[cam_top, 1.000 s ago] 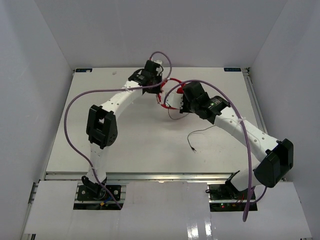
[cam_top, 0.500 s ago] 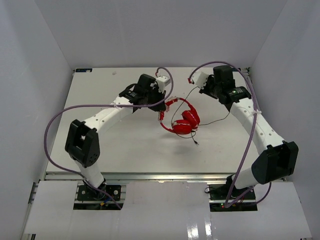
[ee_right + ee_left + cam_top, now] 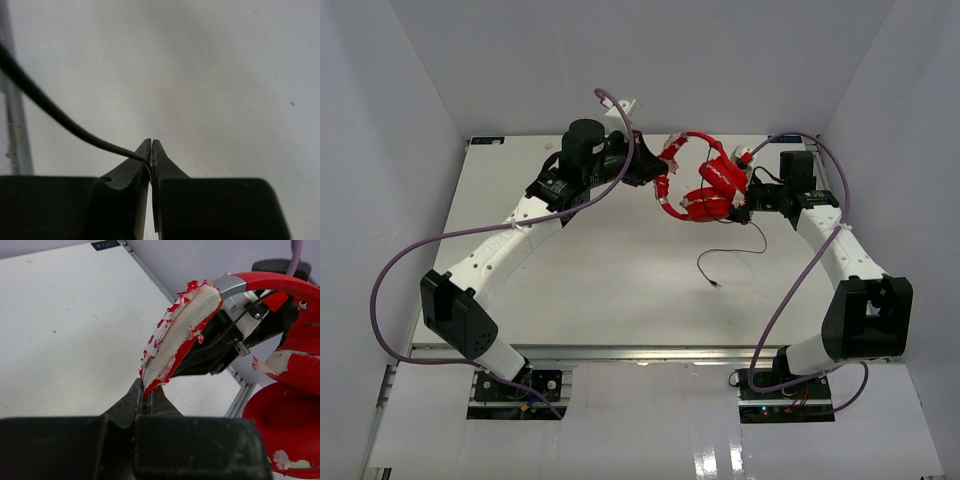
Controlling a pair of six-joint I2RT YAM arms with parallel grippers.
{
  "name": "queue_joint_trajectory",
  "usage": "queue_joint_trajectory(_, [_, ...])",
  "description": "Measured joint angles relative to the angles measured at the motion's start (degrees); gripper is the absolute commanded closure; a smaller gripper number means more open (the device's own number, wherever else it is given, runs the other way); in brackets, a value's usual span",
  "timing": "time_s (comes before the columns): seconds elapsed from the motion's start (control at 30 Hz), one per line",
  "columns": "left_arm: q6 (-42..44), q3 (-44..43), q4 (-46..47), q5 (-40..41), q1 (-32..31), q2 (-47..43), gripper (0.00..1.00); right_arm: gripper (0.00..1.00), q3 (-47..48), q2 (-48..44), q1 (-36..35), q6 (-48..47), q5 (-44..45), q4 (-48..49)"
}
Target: Wrap the headphones
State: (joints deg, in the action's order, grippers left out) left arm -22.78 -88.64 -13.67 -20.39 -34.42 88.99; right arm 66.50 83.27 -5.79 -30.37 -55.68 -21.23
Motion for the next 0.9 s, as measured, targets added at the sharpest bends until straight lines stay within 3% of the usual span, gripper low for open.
queue_joint_trajectory(0.3, [-6.6,-5.0,5.1,9.3,-1.2,0.0,1.00,0.92,-0.6,3.0,-7.9,23.6,-15.6,22.2])
queue_joint_trajectory(0.43, [-8.7,-7.0,7.6,12.8,-1.4,0.0,1.00,0.85,-1.3,4.4,-10.2,35.9,-18.6,35.1])
queue_joint_trajectory(0.7, [-13.5,-6.3,13.5,18.9,-1.4,0.0,1.00,0.42,-7.2,9.5,-10.8,69.0,-22.0,74.2])
queue_joint_trajectory(0.77, [-15.0,-6.2,14.8,20.4,-1.4,0.0,1.00,0.39,-7.9,11.1,-10.8,77.8,-22.3,82.6])
queue_joint_trajectory(0.9, [-17.9,-6.4,16.7,23.8,-1.5,0.1,1.00,0.36,-9.7,11.9,-11.4,86.0,-22.5,89.5])
